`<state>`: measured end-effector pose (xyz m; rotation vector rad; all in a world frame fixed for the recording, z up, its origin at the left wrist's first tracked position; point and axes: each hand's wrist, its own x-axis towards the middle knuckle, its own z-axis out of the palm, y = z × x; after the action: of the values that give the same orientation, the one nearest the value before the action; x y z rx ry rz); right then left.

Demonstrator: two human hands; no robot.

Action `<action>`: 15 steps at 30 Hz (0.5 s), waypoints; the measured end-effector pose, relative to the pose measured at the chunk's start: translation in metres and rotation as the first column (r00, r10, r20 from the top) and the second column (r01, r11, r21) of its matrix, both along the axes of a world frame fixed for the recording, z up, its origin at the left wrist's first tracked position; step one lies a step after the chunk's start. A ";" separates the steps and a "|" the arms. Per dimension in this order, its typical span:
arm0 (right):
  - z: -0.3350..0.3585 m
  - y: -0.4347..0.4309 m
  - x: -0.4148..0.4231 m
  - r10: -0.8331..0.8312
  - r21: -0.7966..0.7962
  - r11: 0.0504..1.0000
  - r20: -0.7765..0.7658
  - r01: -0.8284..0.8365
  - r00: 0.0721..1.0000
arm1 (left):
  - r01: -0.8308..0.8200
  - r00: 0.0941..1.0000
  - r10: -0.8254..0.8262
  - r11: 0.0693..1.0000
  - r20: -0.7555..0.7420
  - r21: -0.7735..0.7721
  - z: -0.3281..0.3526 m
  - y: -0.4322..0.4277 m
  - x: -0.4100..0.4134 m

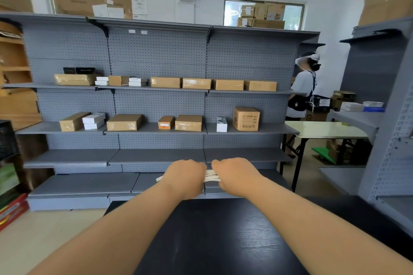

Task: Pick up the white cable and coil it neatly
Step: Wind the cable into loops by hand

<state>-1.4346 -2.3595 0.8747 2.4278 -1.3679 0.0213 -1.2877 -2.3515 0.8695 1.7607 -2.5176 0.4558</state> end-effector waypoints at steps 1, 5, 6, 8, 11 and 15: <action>0.000 0.000 -0.001 0.000 -0.004 1.000 0.004 0.000 1.000 | 0.010 1.000 -0.010 1.000 0.004 -0.018 -0.002 0.000 0.000; -0.004 -0.001 -0.005 0.013 0.001 1.000 0.035 -0.013 0.999 | 0.071 0.995 -0.066 0.995 0.078 -0.071 -0.007 -0.004 0.003; -0.005 0.000 -0.006 0.014 -0.002 1.000 0.038 -0.014 0.999 | 0.085 0.993 -0.078 0.994 0.090 -0.073 -0.007 -0.005 0.003; -0.006 0.000 -0.007 0.014 -0.003 1.000 0.033 -0.014 0.999 | 0.095 0.993 -0.090 0.994 0.078 -0.062 -0.006 -0.005 0.003; -0.007 0.000 -0.009 -0.003 0.017 1.000 0.027 0.003 1.000 | 0.076 0.997 -0.076 0.997 0.008 -0.026 -0.005 -0.001 0.002; -0.009 0.001 -0.015 -0.056 0.028 0.998 0.028 0.055 0.998 | 0.107 0.994 -0.107 0.993 0.015 -0.042 -0.004 0.004 0.001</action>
<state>-1.4492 -2.3588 0.8661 2.4198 -1.4567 0.0235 -1.2870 -2.3472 0.8651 1.6039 -2.5739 0.5125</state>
